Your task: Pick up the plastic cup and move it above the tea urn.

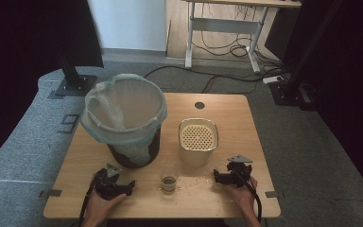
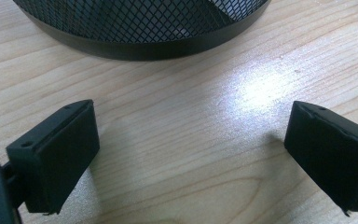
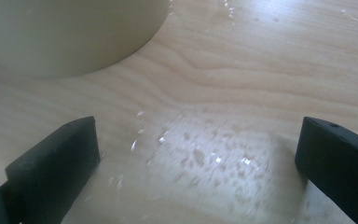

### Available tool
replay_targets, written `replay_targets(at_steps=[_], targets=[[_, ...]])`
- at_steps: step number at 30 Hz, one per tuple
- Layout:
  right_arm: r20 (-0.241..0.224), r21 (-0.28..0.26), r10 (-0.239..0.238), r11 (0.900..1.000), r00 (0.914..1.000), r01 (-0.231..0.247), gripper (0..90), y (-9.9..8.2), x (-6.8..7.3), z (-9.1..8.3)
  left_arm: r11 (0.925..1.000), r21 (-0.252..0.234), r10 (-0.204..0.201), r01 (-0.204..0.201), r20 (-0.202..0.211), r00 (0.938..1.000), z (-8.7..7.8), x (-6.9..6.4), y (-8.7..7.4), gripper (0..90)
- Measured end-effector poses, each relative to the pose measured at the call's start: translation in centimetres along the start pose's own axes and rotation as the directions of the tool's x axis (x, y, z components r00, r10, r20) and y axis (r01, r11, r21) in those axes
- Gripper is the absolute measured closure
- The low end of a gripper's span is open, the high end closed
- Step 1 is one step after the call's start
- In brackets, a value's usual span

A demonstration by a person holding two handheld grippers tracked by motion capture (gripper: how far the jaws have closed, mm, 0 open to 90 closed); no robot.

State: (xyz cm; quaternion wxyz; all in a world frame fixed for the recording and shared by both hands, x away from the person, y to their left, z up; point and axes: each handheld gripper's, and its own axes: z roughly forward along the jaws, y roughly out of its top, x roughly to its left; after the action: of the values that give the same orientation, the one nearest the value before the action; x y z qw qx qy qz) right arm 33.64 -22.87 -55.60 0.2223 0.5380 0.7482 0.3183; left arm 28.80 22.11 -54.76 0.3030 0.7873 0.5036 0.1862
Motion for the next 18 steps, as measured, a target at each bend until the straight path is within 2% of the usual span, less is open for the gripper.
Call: replay_targets(at_steps=[1, 4, 5, 8, 9, 11, 12, 13, 14, 15, 16, 17, 18], targets=[[0.014, 0.0, 0.011, 0.9999, 0.9998, -0.011, 0.0, -0.2, 0.3, -0.2, 1.0, 0.0, 0.0, 0.0, 0.0, 1.0, 0.0, 0.0, 0.0, 2.9], [0.014, 0.009, 0.0, 1.0, 0.9999, 0.0, 0.0, -0.5, 0.6, -0.7, 1.0, -0.001, 0.003, -0.003, 0.0, 1.0, 0.0, 0.0, 0.0, 3.2], [0.057, 0.011, 0.012, 0.9999, 0.9983, -0.012, 0.0, -0.5, 1.1, -1.1, 1.0, -0.002, 0.003, -0.003, -0.002, 1.0, -0.1, 0.0, -0.1, 3.9], [0.047, -0.04, -0.015, 0.9991, 0.9988, 0.016, 2.7, -0.6, 2.1, -2.1, 1.0, -0.004, 0.006, -0.006, 0.001, 1.0, -0.2, 0.1, -0.2, 4.3], [0.047, -0.04, -0.015, 0.9991, 0.9988, 0.016, 2.7, -0.6, 2.1, -2.1, 1.0, -0.005, 0.007, -0.007, 0.002, 1.0, -0.2, 0.1, -0.2, 4.3], [-0.003, -0.092, -0.02, 0.9956, 0.9998, 0.02, 5.8, -0.6, 3.0, -3.0, 0.9999, -0.006, 0.011, -0.011, 0.002, 0.9999, -0.2, 0.1, -0.2, 4.4], [-0.061, -0.132, -0.034, 0.9909, 0.9975, 0.026, 8.1, -0.6, 3.9, -3.8, 0.9999, -0.005, 0.011, -0.011, 0.001, 0.9999, -0.2, 0.1, -0.2, 4.4], [-0.061, -0.132, -0.034, 0.9909, 0.9975, 0.026, 8.1, -0.6, 3.9, -3.8, 0.9999, -0.005, 0.011, -0.011, 0.001, 0.9999, -0.2, 0.1, -0.2, 4.2], [-0.088, -0.15, -0.043, 0.9883, 0.9952, 0.029, 9.0, -0.6, 4.5, -4.1, 0.9999, -0.005, 0.011, -0.011, 0.001, 0.9999, -0.2, 0.1, -0.2, 4.2], [-0.138, -0.181, -0.058, 0.983, 0.9887, 0.032, 10.9, -0.7, 5.5, -4.6, 0.9999, -0.004, 0.012, -0.012, 0.002, 0.9999, -0.2, 0.1, -0.2, 4.1], [-0.138, -0.181, -0.058, 0.983, 0.9887, 0.032, 10.9, -0.7, 5.5, -4.6, 0.9999, -0.004, 0.012, -0.012, 0.002, 0.9999, -0.2, 0.1, -0.2, 4.1], [-0.176, -0.205, -0.08, 0.9778, 0.9812, 0.043, 12.5, -0.6, 6.6, -5.1, 0.9999, -0.005, 0.011, -0.011, 0.001, 0.9999, -0.2, 0.1, -0.2, 4.1], [-0.189, -0.215, -0.09, 0.9754, 0.9779, 0.048, 13.0, -0.6, 7.1, -5.2, 0.9999, -0.005, 0.011, -0.011, 0.001, 0.9999, -0.2, 0.1, -0.2, 4.0]])
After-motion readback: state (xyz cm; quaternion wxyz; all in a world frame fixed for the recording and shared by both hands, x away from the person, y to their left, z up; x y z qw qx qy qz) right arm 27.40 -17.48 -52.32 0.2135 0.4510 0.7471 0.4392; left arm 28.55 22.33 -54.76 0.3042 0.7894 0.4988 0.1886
